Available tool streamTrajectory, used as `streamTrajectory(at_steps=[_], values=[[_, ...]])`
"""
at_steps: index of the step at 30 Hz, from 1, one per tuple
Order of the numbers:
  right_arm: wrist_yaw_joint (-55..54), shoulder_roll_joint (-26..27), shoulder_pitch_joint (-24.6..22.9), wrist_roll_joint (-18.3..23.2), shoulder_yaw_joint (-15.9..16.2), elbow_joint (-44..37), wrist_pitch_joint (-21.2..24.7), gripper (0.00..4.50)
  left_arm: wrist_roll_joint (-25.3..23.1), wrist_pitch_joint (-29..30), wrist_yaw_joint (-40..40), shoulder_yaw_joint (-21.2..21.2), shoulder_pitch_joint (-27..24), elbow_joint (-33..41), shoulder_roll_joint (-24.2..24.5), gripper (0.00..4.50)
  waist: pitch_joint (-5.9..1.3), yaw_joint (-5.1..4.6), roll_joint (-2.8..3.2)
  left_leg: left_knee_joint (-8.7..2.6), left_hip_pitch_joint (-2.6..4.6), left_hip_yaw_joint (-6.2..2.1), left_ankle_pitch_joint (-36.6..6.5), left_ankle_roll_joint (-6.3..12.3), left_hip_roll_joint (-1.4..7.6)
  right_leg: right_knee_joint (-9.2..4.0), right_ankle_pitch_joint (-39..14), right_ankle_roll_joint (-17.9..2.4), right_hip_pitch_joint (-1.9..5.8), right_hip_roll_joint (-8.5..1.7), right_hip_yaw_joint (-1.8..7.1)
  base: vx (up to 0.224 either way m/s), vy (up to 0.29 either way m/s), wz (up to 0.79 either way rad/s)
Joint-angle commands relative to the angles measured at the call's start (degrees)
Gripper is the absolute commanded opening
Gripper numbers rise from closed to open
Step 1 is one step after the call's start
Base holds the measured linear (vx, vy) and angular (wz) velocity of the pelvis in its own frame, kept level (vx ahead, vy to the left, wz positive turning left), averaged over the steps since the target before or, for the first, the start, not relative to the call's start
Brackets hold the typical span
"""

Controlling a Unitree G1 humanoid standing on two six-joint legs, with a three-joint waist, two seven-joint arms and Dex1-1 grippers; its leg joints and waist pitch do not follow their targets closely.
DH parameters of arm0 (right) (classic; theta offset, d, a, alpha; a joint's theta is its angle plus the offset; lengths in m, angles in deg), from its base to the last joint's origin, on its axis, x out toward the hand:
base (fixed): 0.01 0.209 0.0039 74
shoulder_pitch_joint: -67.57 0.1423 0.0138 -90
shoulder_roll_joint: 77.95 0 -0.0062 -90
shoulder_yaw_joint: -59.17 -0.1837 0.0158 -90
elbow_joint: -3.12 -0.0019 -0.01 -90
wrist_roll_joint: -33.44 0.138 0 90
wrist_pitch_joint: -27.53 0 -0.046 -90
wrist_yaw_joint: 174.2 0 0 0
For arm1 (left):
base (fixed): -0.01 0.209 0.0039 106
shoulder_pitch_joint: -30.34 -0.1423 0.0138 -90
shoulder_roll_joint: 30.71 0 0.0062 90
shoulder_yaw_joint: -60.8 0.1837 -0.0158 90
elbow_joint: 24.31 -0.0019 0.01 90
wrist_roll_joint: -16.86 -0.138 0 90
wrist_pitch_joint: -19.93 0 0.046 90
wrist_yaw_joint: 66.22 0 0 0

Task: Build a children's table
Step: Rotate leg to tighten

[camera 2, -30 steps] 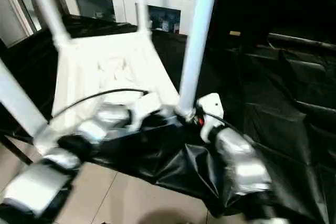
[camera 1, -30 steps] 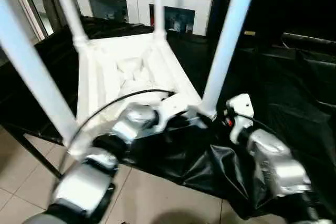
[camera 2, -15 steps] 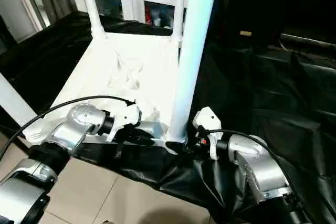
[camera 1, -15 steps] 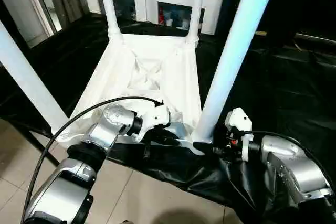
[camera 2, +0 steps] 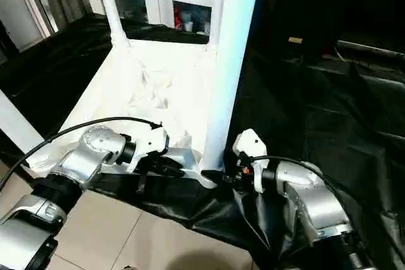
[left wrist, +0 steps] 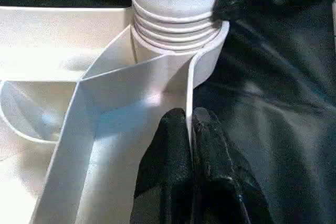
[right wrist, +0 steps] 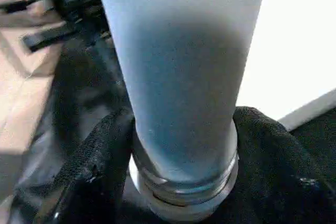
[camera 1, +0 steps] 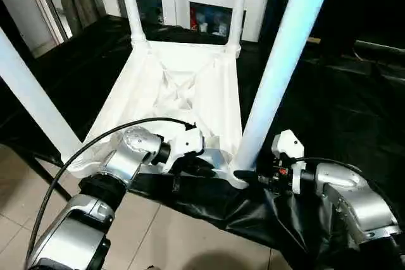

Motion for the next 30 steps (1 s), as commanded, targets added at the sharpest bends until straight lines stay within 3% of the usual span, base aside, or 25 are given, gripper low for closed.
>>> streamTrajectory(at_steps=[1,4,5,6,7,13,14,15,17,18,21,23,25,27,29,30], values=[[-7.22,3.84,-0.6,-1.2,-0.75,1.63,-0.89,2.63,-0.58,1.66,9.95,-1.83,1.62,-3.85,-3.47,0.0,-3.19,-0.11,-1.1,-3.9,0.68,-0.52,-15.59,2.7,1.91,-4.44,-22.26,-10.42,2.26,-3.01,2.01,0.0,0.0,0.0],[-17.9,9.21,-0.86,-3.23,-2.27,2.91,-0.04,2.63,-1.38,4.33,18.23,-2.68,4.67,-7.85,-7.53,0.0,-3.06,-0.79,-1.18,-4.11,0.38,-0.71,-16.51,1.28,1.61,-4.86,-26.13,-8.36,2.15,-2.88,1.83,0.0,0.0,0.0],[-19.49,10.04,-0.78,-3.56,-2.36,2.95,0.36,2.63,-1.52,4.61,19.38,-2.72,5.19,-8.48,-8.15,0.0,-3.15,-0.73,-1.11,-4.03,0.77,-0.77,-17.17,1.1,1.6,-5.19,-27.51,-7.81,1.97,-3.01,1.8,0.0,0.0,0.0],[-24.32,12.49,-0.25,-4.39,-3.05,3.18,1.34,2.63,-1.69,5.37,21.82,-2.78,6.41,-9.96,-9.76,0.0,-3.13,-0.85,-1.28,-3.99,0.71,-0.77,-17.15,1.36,1.49,-5.28,-27.89,-7.6,2.03,-2.99,1.76,0.0,0.0,0.0],[-27.98,14.55,0.43,-4.66,-3.78,3.57,2.39,2.63,-2.01,6.07,24.57,-2.85,7.43,-11.22,-11.05,0.0,-3.09,-0.99,-0.92,-4.01,0.7,-0.74,-17.28,1.51,1.43,-5.46,-28.41,-7.24,1.83,-2.91,1.83,0.0,0.0,0.0],[-33.12,18.2,2.65,-7.98,-2.38,5.7,1.9,2.63,-2.73,7.42,30.41,-3.33,10.22,-15.1,-14.54,0.0,-3.31,-1.32,-0.87,-4.05,0.42,-0.87,-16.6,2.37,1.46,-5.31,-24.81,-7.79,2.14,-2.87,1.8,0.0,0.0,0.0],[-32.66,18.96,2.95,-7.89,-1.96,5.94,1.31,2.63,-2.93,7.21,30.79,-3.39,10.73,-15.93,-15.02,0.0,-3.39,-1.37,-0.39,-3.99,0.38,-0.8,-16.4,2.63,1.38,-5.24,-23.1,-8.25,2.15,-2.79,1.85,0.0,0.0,0.0],[-32.05,19.33,3.16,-7.71,-1.66,5.99,0.69,2.63,-3.11,6.57,30.96,-3.36,11.02,-16.37,-15.2,0.0,-3.45,-1.43,-0.64,-3.94,0.28,-0.78,-16.09,2.89,1.31,-5.08,-21.79,-8.77,2.28,-2.78,1.81,0.0,0.0,0.0],[-30.53,19.42,3.34,-6.69,-1.71,5.45,-0.1,2.63,-2.71,6.65,29.6,-3.43,11.27,-16.55,-15.16,0.0,-3.46,-1.29,-0.58,-3.9,0.31,-0.7,-15.45,3.38,1.39,-4.91,-20.58,-9.35,2.38,-2.81,1.88,0.0,0.0,0.0],[-27.98,18.66,3.43,-4.61,-2.65,4.31,-0.19,2.98,-2.56,5.37,28.07,-3.24,11.09,-16.43,-14.42,0.0,-3.5,-1.29,-0.57,-3.9,0.27,-0.71,-15.23,3.5,1.4,-4.84,-20.22,-9.53,2.46,-2.82,1.88,0.0,0.0,0.0],[-23.46,16.3,3.55,-1.71,-3.86,2.74,0.91,3.35,-2.44,3.7,24.55,-2.8,10.2,-15.16,-12.8,0.0,-3.54,-1.14,-0.53,-3.83,0.21,-0.65,-14.63,4.62,1.49,-4.7,-18.67,-10.34,2.71,-2.86,1.86,0.0,0.0,0.0],[-17.69,12.69,3.23,-0.73,-2.78,1.42,1.91,3.38,-1.65,3.21,19.87,-2.68,8.97,-13.23,-11.23,0.0,-3.55,-1.11,-0.6,-3.83,-0.1,-0.71,-14.2,5.11,1.54,-4.49,-17.69,-10.52,3.04,-2.86,1.79,0.0,0.0,0.0],[-14.14,10.35,2.83,-0.45,-1.91,0.54,2.54,3.73,-1.1,2.15,15.74,-2.32,7.95,-11.84,-10.04,0.0,-3.49,-1.13,-0.74,-3.89,-0.25,-0.76,-13.57,5.56,1.65,-4.33,-17.57,-10.58,3.13,-2.92,1.76,0.0,0.0,0.0],[-5.96,4.62,1.42,0.27,-0.34,-1.41,3.29,3.8,0.91,1.09,4.66,-1.15,4.56,-7.11,-6.57,0.0,-3.62,-0.82,-0.81,-3.77,-0.12,-0.77,-12.5,5.83,1.86,-4.17,-16.61,-11.5,3.29,-3.11,1.89,0.0,0.0,0.0],[-2.12,2.04,0.74,1.02,0.0,-2.3,3.82,3.8,1.53,0.24,1.01,-0.61,3.05,-5.0,-4.69,0.0,-3.5,-0.72,-0.86,-3.75,0.2,-0.6,-13.07,6.24,2.07,-4.25,-16.5,-12.2,2.94,-3.08,2.0,0.0,0.0,0.0],[-0.08,0.7,0.44,1.47,0.11,-2.61,3.95,3.8,1.75,-0.03,-0.57,-0.35,2.27,-3.87,-3.5,0.0,-3.71,-0.54,-0.57,-3.71,0.32,-0.57,-12.62,6.12,2.18,-3.95,-15.39,-12.71,2.8,-3.15,2.09,0.0,0.0,0.0]])
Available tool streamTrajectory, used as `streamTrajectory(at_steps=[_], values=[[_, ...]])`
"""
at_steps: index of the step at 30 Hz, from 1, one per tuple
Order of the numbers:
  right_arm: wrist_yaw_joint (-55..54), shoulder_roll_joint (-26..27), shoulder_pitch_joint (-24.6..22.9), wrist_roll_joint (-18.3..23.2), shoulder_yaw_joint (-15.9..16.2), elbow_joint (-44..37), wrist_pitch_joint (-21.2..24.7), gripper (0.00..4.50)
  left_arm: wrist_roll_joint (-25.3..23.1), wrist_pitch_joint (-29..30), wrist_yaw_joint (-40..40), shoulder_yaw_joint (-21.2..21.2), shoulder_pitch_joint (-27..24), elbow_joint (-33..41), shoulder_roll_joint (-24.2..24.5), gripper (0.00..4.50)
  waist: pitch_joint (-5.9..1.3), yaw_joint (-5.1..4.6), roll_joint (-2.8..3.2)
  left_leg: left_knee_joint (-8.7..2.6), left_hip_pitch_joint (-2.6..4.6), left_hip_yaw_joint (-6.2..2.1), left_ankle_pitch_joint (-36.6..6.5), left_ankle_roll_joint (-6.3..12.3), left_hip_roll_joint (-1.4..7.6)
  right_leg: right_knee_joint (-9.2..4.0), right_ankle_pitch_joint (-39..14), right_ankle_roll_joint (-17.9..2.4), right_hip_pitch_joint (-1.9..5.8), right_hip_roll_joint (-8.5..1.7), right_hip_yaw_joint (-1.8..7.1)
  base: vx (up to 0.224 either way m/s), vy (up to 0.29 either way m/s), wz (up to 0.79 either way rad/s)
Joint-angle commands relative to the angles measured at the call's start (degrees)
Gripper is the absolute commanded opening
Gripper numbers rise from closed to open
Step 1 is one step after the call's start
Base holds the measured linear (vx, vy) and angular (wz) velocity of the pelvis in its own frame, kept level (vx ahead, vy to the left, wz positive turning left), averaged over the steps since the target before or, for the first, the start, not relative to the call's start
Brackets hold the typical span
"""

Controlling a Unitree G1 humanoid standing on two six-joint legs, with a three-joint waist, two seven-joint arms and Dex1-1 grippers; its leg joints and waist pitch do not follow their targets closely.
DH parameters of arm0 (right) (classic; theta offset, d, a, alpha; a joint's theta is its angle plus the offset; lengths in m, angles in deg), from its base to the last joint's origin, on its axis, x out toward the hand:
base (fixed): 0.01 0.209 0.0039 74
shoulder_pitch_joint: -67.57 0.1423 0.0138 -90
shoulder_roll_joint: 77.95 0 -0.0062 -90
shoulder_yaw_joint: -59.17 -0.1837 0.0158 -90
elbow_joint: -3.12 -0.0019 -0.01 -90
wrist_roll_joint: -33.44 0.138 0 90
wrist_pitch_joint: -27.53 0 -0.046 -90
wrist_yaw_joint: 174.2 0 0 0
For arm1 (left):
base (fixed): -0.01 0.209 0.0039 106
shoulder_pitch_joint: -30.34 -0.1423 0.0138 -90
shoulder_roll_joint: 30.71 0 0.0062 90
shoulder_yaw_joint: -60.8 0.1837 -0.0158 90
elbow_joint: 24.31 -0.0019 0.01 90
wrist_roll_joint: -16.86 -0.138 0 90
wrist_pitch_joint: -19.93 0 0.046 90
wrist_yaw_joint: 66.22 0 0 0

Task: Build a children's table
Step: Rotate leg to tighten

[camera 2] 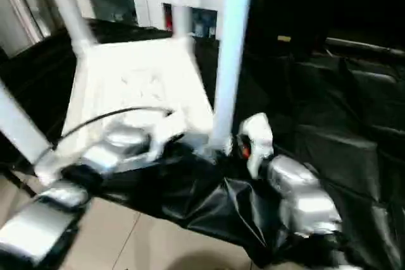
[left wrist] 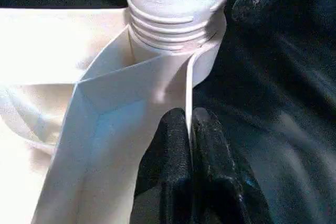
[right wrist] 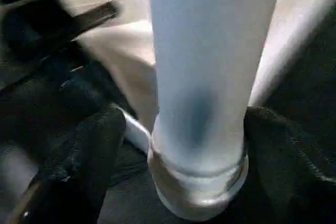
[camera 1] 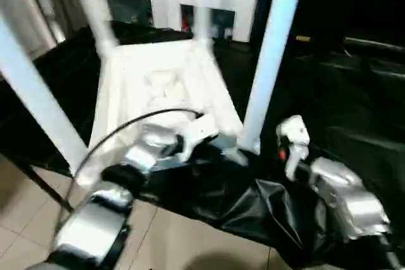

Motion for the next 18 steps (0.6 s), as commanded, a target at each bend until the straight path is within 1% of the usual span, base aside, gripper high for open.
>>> streamTrajectory(at_steps=[1,2,3,4,5,7,8,9,10,11,12,13,14,15,16,18], values=[[4.27,-0.82,-0.38,1.13,2.03,-1.26,0.96,3.8,2.4,-1.31,-4.06,1.17,-1.24,2.13,-0.42,0.0,-3.45,0.25,-1.27,-3.51,0.47,-0.38,-12.64,6.13,2.2,-3.81,-14.81,-13.06,2.7,-3.09,2.23,0.0,0.0,0.0],[5.95,-1.83,-0.47,1.19,2.15,-1.04,0.62,3.8,2.93,-1.37,-5.66,1.17,-2.13,3.45,0.91,0.0,-3.33,0.51,-0.97,-3.6,0.56,-0.38,-12.66,5.88,2.3,-3.7,-14.42,-13.57,2.56,-3.05,2.22,0.0,0.0,0.0],[6.45,-2.12,-0.48,1.19,2.18,-0.95,0.5,3.8,3.12,-1.37,-6.16,1.14,-2.41,3.87,1.31,0.0,-3.25,0.61,-0.99,-3.71,0.34,-0.39,-12.93,5.51,2.35,-3.57,-14.28,-13.67,2.69,-3.04,2.21,0.0,0.0,0.0],[6.63,-2.23,-0.49,1.2,2.2,-0.92,0.46,3.8,3.2,-1.37,-6.34,1.14,-2.51,4.04,1.46,0.0,-3.21,0.74,-0.91,-3.76,0.47,-0.36,-13.33,5.24,2.36,-3.63,-14.77,-13.52,2.56,-3.02,2.22,0.0,0.0,0.0],[7.41,-2.68,-0.44,0.77,2.62,-0.62,-0.01,3.8,3.64,-0.96,-7.49,1.04,-3.12,5.08,2.29,0.0,-3.29,0.83,-1.28,-3.74,0.55,-0.32,-13.68,4.83,2.35,-3.55,-15.04,-13.36,2.58,-3.07,2.24,0.0,0.0,0.0],[7.84,-2.98,-0.4,0.6,2.98,-0.5,-0.21,3.8,3.87,-0.34,-8.23,0.94,-3.59,6.07,2.74,0.0,-3.24,0.86,-1.23,-3.8,0.45,-0.31,-13.55,4.44,2.34,-3.49,-15.33,-13.07,2.66,-3.16,2.29,0.0,0.0,0.0],[8.97,-3.36,-0.25,0.66,3.7,-0.31,-0.31,3.8,4.17,1.02,-9.65,0.78,-4.47,7.99,3.6,0.0,-3.25,0.91,-1.34,-3.8,0.49,-0.33,-13.52,4.25,2.36,-3.43,-15.74,-12.89,2.66,-3.27,2.33,0.0,0.0,0.0],[9.23,-3.3,-0.04,0.58,3.95,0.01,-0.4,3.8,4.14,1.04,-9.48,0.59,-4.54,8.06,3.65,0.0,-3.19,0.84,-1.51,-3.76,0.41,-0.23,-13.28,4.38,2.3,-3.57,-16.08,-12.67,2.61,-3.24,2.35,0.0,0.0,0.0],[9.94,-3.17,0.5,0.37,4.5,0.85,-0.65,3.64,4.13,1.12,-9.14,0.2,-4.76,8.4,3.83,0.0,-3.18,0.85,-1.45,-3.72,0.41,-0.22,-13.28,4.35,2.21,-3.6,-16.47,-12.51,2.57,-3.21,2.34,0.0,0.0,0.0],[9.94,-3.17,0.5,0.37,4.5,0.85,-0.65,3.64,4.13,1.12,-9.14,0.2,-4.76,8.4,3.83,0.0,-3.21,0.87,-1.4,-3.69,0.46,-0.21,-13.37,4.29,2.22,-3.62,-16.77,-12.4,2.55,-3.24,2.34,0.0,0.0,0.0],[9.96,-2.95,0.93,-0.07,4.79,1.53,-1.13,3.53,4.09,1.05,-9.12,0.15,-4.83,8.51,3.93,0.0,-3.17,0.85,-1.56,-3.73,0.4,-0.25,-13.34,4.11,2.21,-3.69,-17.74,-11.93,2.53,-3.26,2.32,0.0,0.0,0.0],[10.06,-2.74,1.24,-0.28,4.89,1.97,-1.37,3.45,4.09,1.04,-8.94,0.14,-4.84,8.54,3.99,0.0,-3.2,0.85,-1.5,-3.72,0.46,-0.24,-13.24,4.07,2.22,-3.71,-17.74,-11.86,2.49,-3.26,2.34,0.0,0.0,0.0],[10.01,-2.32,1.8,-0.5,4.78,2.61,-1.71,3.38,4.14,1.16,-8.87,0.18,-4.85,8.7,4.02,0.0,-3.19,0.78,-1.69,-3.7,0.44,-0.22,-13.09,4.02,2.19,-3.69,-17.59,-11.83,2.46,-3.19,2.33,0.0,0.0,0.0],[9.98,-2.2,1.96,-0.53,4.69,2.78,-1.82,3.38,4.18,1.29,-8.85,0.16,-4.87,8.83,4.01,0.0,-3.21,0.82,-1.56,-3.69,0.46,-0.22,-12.83,4.01,2.2,-3.62,-17.15,-11.99,2.44,-3.17,2.33,0.0,0.0,0.0],[10.01,-2.14,2.16,-0.4,4.66,2.96,-1.87,3.18,4.3,1.75,-8.9,0.16,-4.99,9.23,4.04,0.0,-3.22,0.83,-1.56,-3.67,0.48,-0.19,-12.67,4.03,2.21,-3.59,-16.72,-12.08,2.42,-3.15,2.35,0.0,0.0,0.0],[10.19,-2.1,2.35,-0.17,4.75,3.08,-1.89,3.09,4.41,2.4,-9.33,0.33,-5.23,9.99,4.16,0.0,-3.27,0.91,-1.6,-3.62,0.49,-0.16,-11.82,4.25,2.26,-3.38,-15.2,-12.47,2.52,-3.17,2.39,0.0,0.0,0.0]])
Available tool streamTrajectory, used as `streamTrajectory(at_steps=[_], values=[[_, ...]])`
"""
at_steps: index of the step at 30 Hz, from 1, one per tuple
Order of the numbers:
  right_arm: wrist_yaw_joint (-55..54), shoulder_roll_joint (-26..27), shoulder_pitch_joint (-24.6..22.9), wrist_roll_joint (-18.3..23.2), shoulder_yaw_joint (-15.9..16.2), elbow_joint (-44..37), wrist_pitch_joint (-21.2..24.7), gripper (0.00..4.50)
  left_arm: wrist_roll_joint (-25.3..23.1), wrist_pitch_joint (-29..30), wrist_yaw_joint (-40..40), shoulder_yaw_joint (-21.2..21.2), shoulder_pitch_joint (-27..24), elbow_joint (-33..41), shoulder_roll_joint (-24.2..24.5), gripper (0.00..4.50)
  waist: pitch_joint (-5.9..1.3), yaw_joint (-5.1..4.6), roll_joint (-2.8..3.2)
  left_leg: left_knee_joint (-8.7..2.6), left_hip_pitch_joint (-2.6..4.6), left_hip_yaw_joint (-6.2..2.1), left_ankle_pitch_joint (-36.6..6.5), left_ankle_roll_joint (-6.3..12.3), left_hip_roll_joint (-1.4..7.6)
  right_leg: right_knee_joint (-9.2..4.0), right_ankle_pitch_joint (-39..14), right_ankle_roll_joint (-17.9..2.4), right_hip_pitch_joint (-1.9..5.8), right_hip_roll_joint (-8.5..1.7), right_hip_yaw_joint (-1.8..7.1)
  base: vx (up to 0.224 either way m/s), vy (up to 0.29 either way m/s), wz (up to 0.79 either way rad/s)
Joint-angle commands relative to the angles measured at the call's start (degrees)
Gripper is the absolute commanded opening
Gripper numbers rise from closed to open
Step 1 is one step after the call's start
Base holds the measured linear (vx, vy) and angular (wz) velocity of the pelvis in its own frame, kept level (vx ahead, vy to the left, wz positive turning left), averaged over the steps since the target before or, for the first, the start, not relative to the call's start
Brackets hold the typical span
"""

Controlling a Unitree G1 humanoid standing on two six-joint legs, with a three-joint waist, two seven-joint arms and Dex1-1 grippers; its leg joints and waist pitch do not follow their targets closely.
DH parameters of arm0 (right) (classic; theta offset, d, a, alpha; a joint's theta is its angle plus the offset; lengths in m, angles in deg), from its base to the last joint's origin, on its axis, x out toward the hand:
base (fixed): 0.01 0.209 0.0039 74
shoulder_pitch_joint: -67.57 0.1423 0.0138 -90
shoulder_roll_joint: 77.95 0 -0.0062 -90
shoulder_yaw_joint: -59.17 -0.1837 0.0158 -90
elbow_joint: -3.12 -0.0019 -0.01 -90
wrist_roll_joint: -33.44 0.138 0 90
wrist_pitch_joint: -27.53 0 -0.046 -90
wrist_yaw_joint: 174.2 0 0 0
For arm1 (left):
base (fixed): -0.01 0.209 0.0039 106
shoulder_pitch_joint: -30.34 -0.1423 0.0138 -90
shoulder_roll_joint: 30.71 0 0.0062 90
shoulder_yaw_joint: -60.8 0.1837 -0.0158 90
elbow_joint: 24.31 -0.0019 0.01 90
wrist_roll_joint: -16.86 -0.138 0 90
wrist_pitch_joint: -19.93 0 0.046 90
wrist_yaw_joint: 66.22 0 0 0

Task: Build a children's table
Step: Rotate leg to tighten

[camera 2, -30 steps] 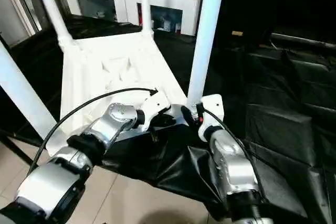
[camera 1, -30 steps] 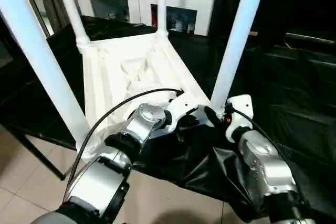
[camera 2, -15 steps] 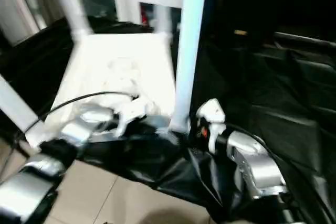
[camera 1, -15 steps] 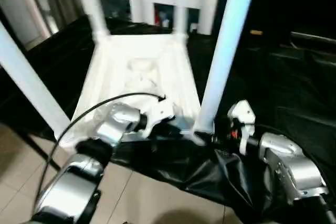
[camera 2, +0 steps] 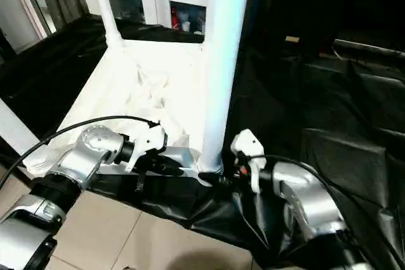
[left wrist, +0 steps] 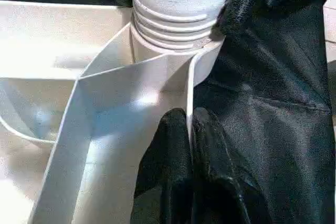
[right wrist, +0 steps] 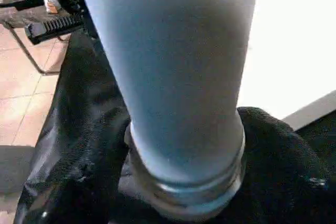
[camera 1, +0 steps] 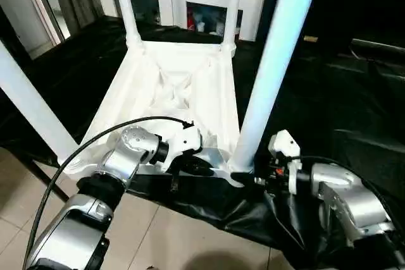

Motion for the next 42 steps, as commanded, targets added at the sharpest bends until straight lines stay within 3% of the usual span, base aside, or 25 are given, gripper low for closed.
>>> streamTrajectory(at_steps=[1,8,11,15,16,18,21,24,28,29,31,33,36,39,42], values=[[0.86,0.13,0.7,0.33,0.62,0.03,-0.68,3.04,2.71,0.87,-0.84,-0.7,-0.83,1.19,-0.49,0.0,-3.56,0.13,-1.07,-3.73,0.47,-0.56,-11.58,4.28,2.21,-3.35,-14.79,-12.6,2.66,-3.09,2.2,0.0,0.0,0.0],[1.58,0.43,-0.5,0.17,0.98,0.83,-2.22,2.79,2.3,1.19,-0.76,-0.44,-1.11,1.26,-0.38,0.0,-3.58,0.07,-1.1,-3.59,0.48,-0.45,-11.58,4.49,2.11,-3.31,-14.09,-13.06,2.74,-3.03,2.18,0.0,0.0,0.0],[-1.86,1.37,-1.55,-1.13,0.11,1.32,-3.53,2.78,0.68,1.1,3.09,-0.36,-0.61,-0.31,-1.4,0.0,-3.55,0.04,-1.03,-3.62,0.56,-0.45,-11.78,4.31,2.11,-3.39,-14.28,-12.91,2.68,-2.98,2.18,0.0,0.0,0.0],[-14.84,5.8,-2.86,-4.31,-2.87,3.85,-5.82,2.77,-1.91,1.85,13.85,-1.05,1.92,-5.23,-5.38,0.0,-3.24,-0.3,-1.19,-3.86,0.82,-0.57,-15.32,2.29,1.85,-4.37,-21.68,-10.75,2.24,-2.99,2.03,0.0,0.0,0.0],[-19.66,7.58,-2.82,-5.21,-3.94,4.73,-5.68,2.77,-2.4,2.4,17.25,-1.34,2.9,-6.88,-6.88,0.0,-3.28,-0.38,-0.99,-3.92,0.69,-0.72,-15.26,1.83,1.8,-4.3,-22.28,-10.29,2.45,-3.02,1.98,0.0,0.0,0.0],[-29.22,11.42,-2.34,-6.52,-6.16,6.39,-4.57,2.77,-3.6,3.35,24.52,-1.68,5.14,-10.37,-10.08,0.0,-3.14,-0.74,-1.25,-3.92,1.02,-0.74,-17.28,1.12,1.55,-4.99,-26.72,-8.55,1.96,-2.94,1.85,0.0,0.0,0.0],[-39.43,15.7,-1.54,-8.23,-8.02,7.53,-2.69,2.76,-3.63,4.81,33.68,-3.05,8.17,-14.52,-14.41,0.0,-3.22,-0.87,-1.27,-3.81,0.95,-0.83,-16.86,1.61,1.4,-5.43,-28.7,-7.04,1.95,-2.99,1.78,0.0,0.0,0.0],[-44.78,18.48,-0.43,-10.52,-7.35,8.43,-2.66,2.76,-3.98,3.83,39.53,-3.48,10.65,-17.87,-17.95,0.0,-3.33,-0.98,-1.16,-3.82,0.82,-0.78,-16.27,2.0,1.24,-5.54,-27.5,-6.68,1.86,-2.77,1.74,0.0,0.0,0.0],[-45.17,20.25,0.93,-10.57,-6.84,8.51,-4.32,2.76,-4.9,1.79,40.24,-3.0,12.1,-19.87,-19.6,0.0,-3.51,-0.9,-0.95,-3.76,0.47,-0.73,-15.0,3.35,1.19,-5.25,-24.33,-7.06,2.21,-2.78,1.8,0.0,0.0,0.0],[-45.17,20.25,0.93,-10.57,-6.84,8.51,-4.32,2.76,-4.9,1.79,40.24,-3.0,12.1,-19.87,-19.6,0.0,-3.71,-0.86,-0.68,-3.69,0.37,-0.72,-14.13,3.62,1.21,-5.07,-22.33,-7.45,2.36,-2.78,1.86,0.0,0.0,0.0],[-43.23,19.78,0.95,-9.36,-6.94,7.23,-5.52,2.76,-4.89,1.2,39.04,-2.83,12.29,-20.27,-19.31,0.0,-3.71,-0.77,-0.72,-3.69,0.36,-0.66,-13.34,4.19,1.28,-4.8,-19.49,-8.52,2.44,-2.73,1.85,0.0,0.0,0.0],[-39.5,18.56,1.18,-6.1,-8.61,5.66,-6.43,3.31,-4.55,-0.14,35.49,-2.34,11.65,-19.87,-17.39,0.0,-3.75,-0.68,-0.63,-3.66,0.25,-0.67,-13.56,4.9,1.3,-4.68,-19.09,-9.17,2.7,-2.85,1.79,0.0,0.0,0.0],[-35.73,16.7,1.42,-4.73,-8.64,4.59,-5.51,3.62,-4.34,-0.4,33.63,-2.31,10.85,-19.16,-15.86,0.0,-3.68,-0.75,-0.62,-3.69,0.09,-0.68,-13.83,5.24,1.36,-4.6,-18.95,-9.47,2.86,-2.8,1.71,0.0,0.0,0.0],[-25.57,11.4,1.17,-3.35,-6.0,2.37,-1.81,3.78,-4.17,-2.31,27.51,-1.76,8.65,-17.25,-12.24,0.0,-3.59,-1.03,-0.7,-3.77,-0.12,-0.83,-13.54,5.61,1.44,-4.57,-19.06,-9.57,3.14,-2.77,1.6,0.0,0.0,0.0],[-18.44,7.35,0.69,-3.39,-3.6,1.54,-1.92,3.78,-2.74,-4.41,20.69,-1.47,6.46,-14.5,-9.79,0.0,-3.55,-1.06,-0.62,-3.72,0.08,-0.68,-14.25,5.79,1.56,-4.74,-20.29,-9.82,2.8,-2.87,1.72,0.0,0.0,0.0]])
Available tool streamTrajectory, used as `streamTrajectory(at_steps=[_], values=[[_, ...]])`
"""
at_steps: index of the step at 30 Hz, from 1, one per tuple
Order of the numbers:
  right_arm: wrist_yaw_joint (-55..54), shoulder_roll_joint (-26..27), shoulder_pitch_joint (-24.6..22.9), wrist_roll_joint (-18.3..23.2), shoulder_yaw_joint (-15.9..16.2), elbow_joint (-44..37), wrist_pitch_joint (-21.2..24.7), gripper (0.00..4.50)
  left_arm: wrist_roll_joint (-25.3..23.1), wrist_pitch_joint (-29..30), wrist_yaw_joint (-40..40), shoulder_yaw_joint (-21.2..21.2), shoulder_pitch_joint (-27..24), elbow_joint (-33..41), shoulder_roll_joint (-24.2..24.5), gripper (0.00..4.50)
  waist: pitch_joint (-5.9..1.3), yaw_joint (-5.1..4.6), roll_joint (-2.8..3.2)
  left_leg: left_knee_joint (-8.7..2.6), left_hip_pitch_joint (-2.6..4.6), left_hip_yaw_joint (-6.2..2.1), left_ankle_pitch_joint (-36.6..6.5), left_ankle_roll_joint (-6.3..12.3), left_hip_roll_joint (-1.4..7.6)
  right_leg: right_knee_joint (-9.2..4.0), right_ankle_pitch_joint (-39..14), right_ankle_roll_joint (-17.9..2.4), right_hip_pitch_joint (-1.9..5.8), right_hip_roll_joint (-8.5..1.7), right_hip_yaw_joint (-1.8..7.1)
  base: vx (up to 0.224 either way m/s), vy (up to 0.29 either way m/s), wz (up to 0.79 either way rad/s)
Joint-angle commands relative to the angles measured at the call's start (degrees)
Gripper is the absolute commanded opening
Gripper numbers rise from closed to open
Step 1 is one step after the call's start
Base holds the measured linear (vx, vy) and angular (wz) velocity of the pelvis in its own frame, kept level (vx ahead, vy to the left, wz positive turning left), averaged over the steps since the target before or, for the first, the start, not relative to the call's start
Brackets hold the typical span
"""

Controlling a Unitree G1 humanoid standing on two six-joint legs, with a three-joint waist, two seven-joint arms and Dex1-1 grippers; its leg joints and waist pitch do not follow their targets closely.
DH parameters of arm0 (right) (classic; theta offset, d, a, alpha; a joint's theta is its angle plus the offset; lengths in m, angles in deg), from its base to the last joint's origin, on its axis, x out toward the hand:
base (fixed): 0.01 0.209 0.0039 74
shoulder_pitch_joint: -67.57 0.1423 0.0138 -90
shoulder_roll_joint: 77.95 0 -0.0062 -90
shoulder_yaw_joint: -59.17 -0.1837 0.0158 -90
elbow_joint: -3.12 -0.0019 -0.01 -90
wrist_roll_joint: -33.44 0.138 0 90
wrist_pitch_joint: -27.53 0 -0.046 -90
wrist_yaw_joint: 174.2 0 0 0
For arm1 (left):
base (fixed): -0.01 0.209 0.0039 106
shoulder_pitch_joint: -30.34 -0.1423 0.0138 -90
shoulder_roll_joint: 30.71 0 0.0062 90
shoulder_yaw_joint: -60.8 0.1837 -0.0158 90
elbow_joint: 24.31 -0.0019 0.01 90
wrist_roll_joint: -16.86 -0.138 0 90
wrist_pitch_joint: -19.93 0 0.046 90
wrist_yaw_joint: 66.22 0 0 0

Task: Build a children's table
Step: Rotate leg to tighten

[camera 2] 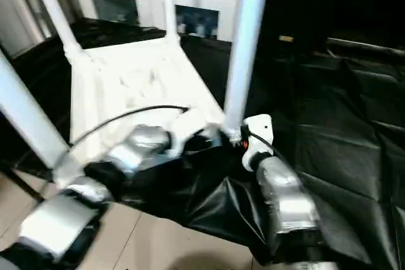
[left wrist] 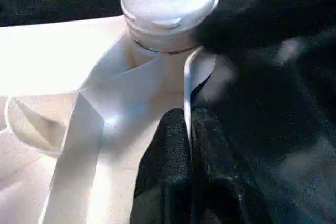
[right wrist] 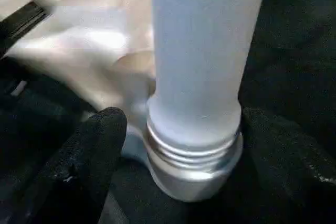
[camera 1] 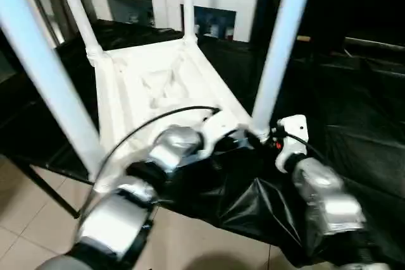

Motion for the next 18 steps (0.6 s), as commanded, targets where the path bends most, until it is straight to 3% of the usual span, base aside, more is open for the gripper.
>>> streamTrajectory(at_steps=[1,2,5,6,7,8,9,11,12,15,18], values=[[5.99,-1.06,-0.23,0.53,3.11,-1.65,-0.17,3.78,1.96,-2.15,-4.91,0.11,-2.15,2.06,0.77,0.0,-3.23,0.46,-1.2,-3.46,0.22,-0.68,-14.34,5.63,1.61,-4.64,-20.2,-10.3,2.76,-2.97,1.83,0.0,0.0,0.0],[7.61,-1.97,-0.26,0.28,3.58,-1.37,-0.63,3.78,2.55,-2.69,-7.05,0.24,-2.93,3.14,1.55,0.0,-3.31,0.43,-1.58,-3.45,0.03,-0.7,-13.35,5.57,1.69,-4.36,-18.87,-10.86,2.86,-2.97,1.89,0.0,0.0,0.0],[9.68,-2.81,-0.19,0.61,3.73,-0.91,-1.01,3.78,3.5,-2.13,-10.41,0.52,-4.22,5.27,2.89,0.0,-3.15,0.42,-1.2,-3.56,0.23,-0.62,-13.75,5.37,1.87,-4.22,-18.64,-11.81,2.55,-2.94,1.94,0.0,0.0,0.0],[11.78,-3.56,-0.17,1.34,4.06,-1.02,-0.88,3.78,4.22,-2.03,-13.53,1.08,-5.8,7.95,4.59,0.0,-3.28,0.51,-1.73,-3.54,0.43,-0.64,-14.04,5.16,2.04,-4.12,-18.47,-12.06,2.56,-3.07,1.98,0.0,0.0,0.0],[12.51,-3.85,-0.2,1.47,4.32,-1.12,-0.92,3.78,4.42,-2.04,-14.47,1.26,-6.38,8.88,5.18,0.0,-3.12,0.52,-1.57,-3.65,0.27,-0.68,-14.03,5.18,2.08,-4.0,-18.48,-12.15,2.56,-3.04,2.0,0.0,0.0,0.0],[12.51,-3.85,-0.2,1.47,4.32,-1.12,-0.92,3.78,4.42,-2.04,-14.47,1.26,-6.38,8.88,5.18,0.0,-3.2,0.54,-1.32,-3.66,0.32,-0.65,-13.78,5.14,2.11,-3.96,-17.99,-12.18,2.52,-3.02,2.04,0.0,0.0,0.0],[14.29,-4.34,-0.26,1.91,4.92,-1.23,-0.95,3.78,4.76,-2.16,-15.89,1.1,-7.46,10.49,6.06,0.0,-3.22,0.51,-1.65,-3.62,0.36,-0.59,-13.65,5.16,2.14,-3.91,-17.5,-12.27,2.47,-3.0,2.06,0.0,0.0,0.0],[15.35,-4.3,-0.17,2.04,5.08,-0.68,-1.56,3.78,5.12,-1.63,-17.29,0.92,-8.62,12.31,6.94,0.0,-3.19,0.65,-1.43,-3.65,0.37,-0.6,-13.39,5.12,2.23,-3.71,-16.74,-12.51,2.49,-3.11,2.12,0.0,0.0,0.0],[15.67,-4.26,-0.03,1.82,5.36,-0.38,-1.83,3.78,5.09,-1.54,-17.42,0.85,-8.82,12.49,7.15,0.0,-3.13,0.65,-1.75,-3.64,0.21,-0.55,-13.13,5.11,2.13,-3.63,-16.89,-12.35,2.49,-3.06,2.12,0.0,0.0,0.0],[16.53,-4.01,0.17,1.71,5.75,0.11,-2.28,3.78,4.98,-1.41,-17.37,0.72,-9.15,12.85,7.41,0.0,-3.12,0.79,-1.73,-3.61,0.33,-0.48,-12.78,4.93,2.1,-3.66,-16.92,-12.16,2.45,-3.09,2.2,0.0,0.0,0.0],[17.35,-3.74,0.35,2.08,5.75,0.49,-2.43,3.45,5.13,-0.6,-17.5,0.64,-9.64,14.08,7.68,0.0,-3.11,0.92,-1.78,-3.6,0.37,-0.45,-12.63,4.79,2.1,-3.65,-17.35,-11.9,2.42,-3.13,2.22,0.0,0.0,0.0]])
